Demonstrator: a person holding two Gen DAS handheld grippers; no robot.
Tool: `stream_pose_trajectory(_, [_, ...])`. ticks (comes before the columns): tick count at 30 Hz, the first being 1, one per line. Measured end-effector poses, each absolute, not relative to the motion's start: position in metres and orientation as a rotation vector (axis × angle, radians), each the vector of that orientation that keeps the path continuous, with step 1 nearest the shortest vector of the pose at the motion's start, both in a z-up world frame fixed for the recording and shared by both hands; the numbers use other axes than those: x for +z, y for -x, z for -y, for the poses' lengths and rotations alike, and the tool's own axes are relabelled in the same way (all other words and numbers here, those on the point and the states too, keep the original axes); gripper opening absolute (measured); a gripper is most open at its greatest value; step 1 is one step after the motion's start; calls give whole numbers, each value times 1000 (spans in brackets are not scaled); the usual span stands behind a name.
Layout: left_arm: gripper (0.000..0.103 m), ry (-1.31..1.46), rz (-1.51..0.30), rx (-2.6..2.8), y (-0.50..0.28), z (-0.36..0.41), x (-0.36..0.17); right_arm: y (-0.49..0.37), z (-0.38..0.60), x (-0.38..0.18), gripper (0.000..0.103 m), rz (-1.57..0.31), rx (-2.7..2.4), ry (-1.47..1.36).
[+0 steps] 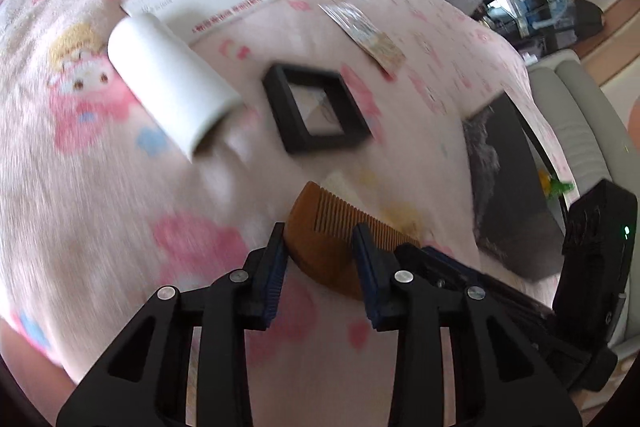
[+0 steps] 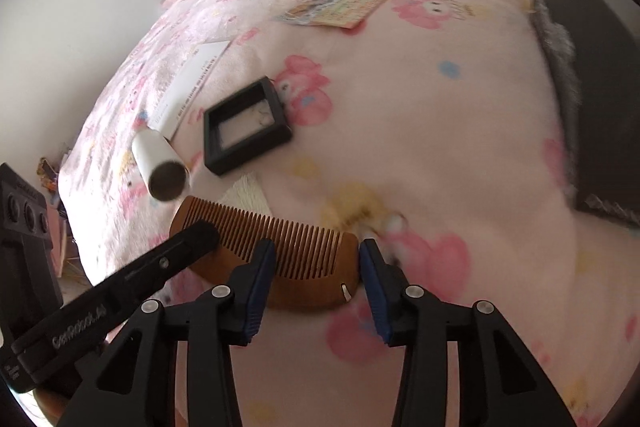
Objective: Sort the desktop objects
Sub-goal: 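Close the left gripper on the wooden comb and lift it, then carry the wooden comb in the left gripper over the DAPHNE box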
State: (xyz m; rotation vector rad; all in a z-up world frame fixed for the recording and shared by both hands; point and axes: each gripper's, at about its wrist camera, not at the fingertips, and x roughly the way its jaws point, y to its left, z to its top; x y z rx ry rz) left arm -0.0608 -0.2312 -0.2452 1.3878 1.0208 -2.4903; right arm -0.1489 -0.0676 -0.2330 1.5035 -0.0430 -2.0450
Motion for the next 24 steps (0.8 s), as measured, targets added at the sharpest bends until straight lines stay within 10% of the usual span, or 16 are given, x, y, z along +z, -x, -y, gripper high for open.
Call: stream_pose_trajectory(24, [49, -1462, -883, -2505, 68, 227, -254, 150, 36, -250, 40, 140, -2032, -1562])
